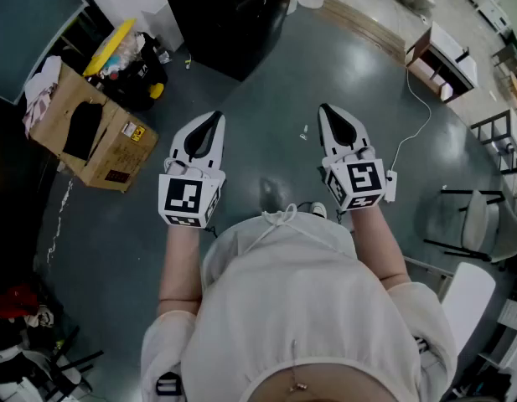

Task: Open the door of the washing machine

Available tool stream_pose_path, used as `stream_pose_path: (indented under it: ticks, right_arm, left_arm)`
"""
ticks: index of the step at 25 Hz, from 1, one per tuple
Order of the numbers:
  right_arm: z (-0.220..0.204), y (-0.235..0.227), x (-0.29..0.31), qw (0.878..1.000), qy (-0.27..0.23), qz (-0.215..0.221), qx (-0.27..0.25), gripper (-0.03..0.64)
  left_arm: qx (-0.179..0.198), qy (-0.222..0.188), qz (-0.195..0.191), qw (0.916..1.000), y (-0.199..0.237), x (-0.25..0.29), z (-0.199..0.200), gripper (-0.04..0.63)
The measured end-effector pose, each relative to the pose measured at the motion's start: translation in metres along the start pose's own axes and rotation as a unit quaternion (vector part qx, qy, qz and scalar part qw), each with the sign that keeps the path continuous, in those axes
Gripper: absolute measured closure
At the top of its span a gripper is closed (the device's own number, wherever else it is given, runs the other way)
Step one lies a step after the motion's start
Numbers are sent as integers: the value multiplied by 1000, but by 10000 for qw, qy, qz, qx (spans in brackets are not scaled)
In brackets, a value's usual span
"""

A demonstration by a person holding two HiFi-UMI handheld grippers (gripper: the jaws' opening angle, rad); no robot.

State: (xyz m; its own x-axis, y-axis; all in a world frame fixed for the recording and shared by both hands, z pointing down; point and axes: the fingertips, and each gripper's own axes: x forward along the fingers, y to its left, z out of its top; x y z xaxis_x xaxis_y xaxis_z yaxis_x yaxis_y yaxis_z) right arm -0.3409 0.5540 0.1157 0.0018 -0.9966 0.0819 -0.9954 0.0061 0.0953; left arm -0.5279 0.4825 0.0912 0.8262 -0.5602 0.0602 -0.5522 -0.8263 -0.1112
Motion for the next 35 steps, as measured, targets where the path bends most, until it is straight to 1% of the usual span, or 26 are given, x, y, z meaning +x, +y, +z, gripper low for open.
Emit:
stream_pose_path:
  ticks: [10,13,14,15,16,17,18,19,22,25,27,30,33,35]
  right_arm:
    - [-7,-2,10,9997,102,-117,172,615]
    - [-8,-9,12,9993,-13,-202,329,621]
    - [-9,-11,13,9991,-88,-207,362,523]
    - [-9,-14,14,9990,-144,-171,379,318]
    - [-11,-18,16,9990,-169,-144,388,201]
    - [-13,-23,18,9990,-165,-158,388,165]
    - [-16,-29,20,9990,-143,-195,379,146]
    - [-20,-36,23,9990,-117,-227,370,135]
    - [-28,-62,37,9986,-88,-237,459,133]
    - [-41,-93,65,9976,-56,-171,661,133]
    - [-49,-110,90,9975,-13,-56,700,133]
    - [-54,-142,135,9978,75,187,627,133]
    - [-54,-192,180,9974,228,328,604,135]
    - [-54,-228,213,9976,312,382,496,135]
  left_arm:
    - [-25,38,-9,10000,8,5,-5,574]
    - [-66,54,14,10000,8,9,-7,574]
    - [-74,54,7,10000,6,11,-8,574]
    - [-76,57,5,10000,4,12,-9,574]
    - [-75,67,15,9999,2,15,-10,574]
    - [-80,82,34,9999,2,19,-11,574]
    - [-90,100,53,9999,1,23,-14,574]
    - [-100,120,67,9999,0,27,-16,574]
    - [-53,189,133,9997,-3,46,-21,574]
    - [-4,265,307,9992,2,76,-27,574]
    - [-28,301,473,9984,10,98,-31,574]
    - [-97,297,754,9967,23,143,-30,574]
    - [-254,206,928,9951,27,199,-20,574]
    - [-274,169,1040,9941,31,240,-14,574]
